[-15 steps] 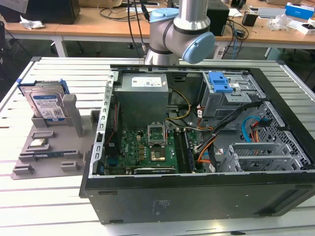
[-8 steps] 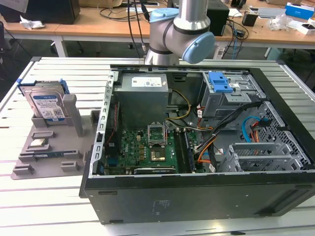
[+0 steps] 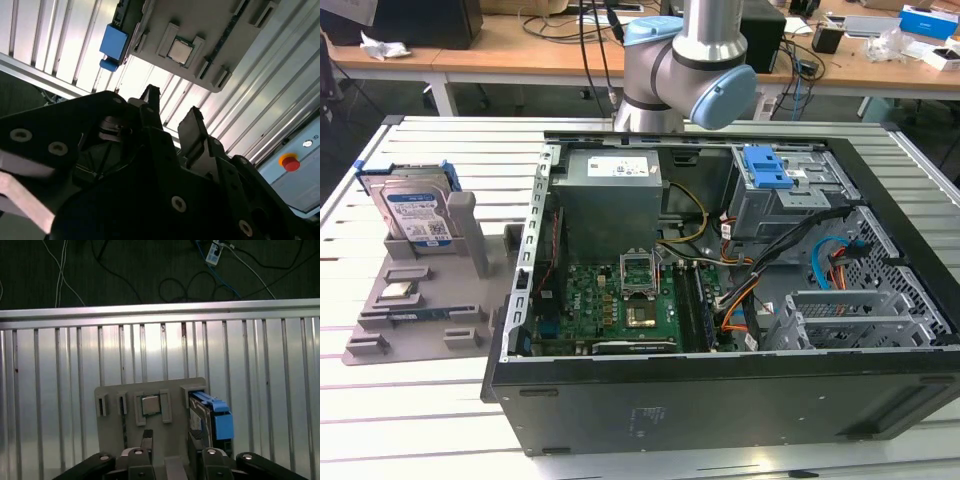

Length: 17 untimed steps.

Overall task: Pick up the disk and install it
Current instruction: 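Pick up the disk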

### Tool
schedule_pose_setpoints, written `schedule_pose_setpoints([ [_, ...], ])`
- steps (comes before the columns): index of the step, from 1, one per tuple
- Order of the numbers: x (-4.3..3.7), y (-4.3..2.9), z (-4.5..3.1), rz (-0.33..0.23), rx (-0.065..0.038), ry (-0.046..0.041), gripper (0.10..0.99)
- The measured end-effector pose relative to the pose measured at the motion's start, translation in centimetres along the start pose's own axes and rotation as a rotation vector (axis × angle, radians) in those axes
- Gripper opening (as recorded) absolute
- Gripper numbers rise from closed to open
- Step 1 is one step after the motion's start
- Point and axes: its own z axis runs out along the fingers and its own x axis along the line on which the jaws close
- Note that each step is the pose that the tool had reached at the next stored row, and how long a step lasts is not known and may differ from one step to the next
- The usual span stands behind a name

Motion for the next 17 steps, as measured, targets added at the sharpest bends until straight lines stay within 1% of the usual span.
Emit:
schedule_pose_setpoints([
  [1, 0.0, 0.0, 0.0, 0.0, 0.0, 0.0, 0.475],
  [2, 0.0, 0.0, 0.0, 0.0, 0.0, 0.0, 0.475],
  [3, 0.0, 0.0, 0.0, 0.0, 0.0, 0.0, 0.541],
  [6, -0.05, 0.0, 0.01, 0.0, 0.0, -0.0001, 0.541],
  [9, -0.34, 0.02, 0.01, 0.0, 0.0, 0.0, 0.541],
  [11, -0.72, 0.03, 0.01, 0.0, 0.0, 0.0001, 0.541],
  [17, -2.41, 0.08, 0.06, 0.0, 0.0, 0.0001, 0.541],
])
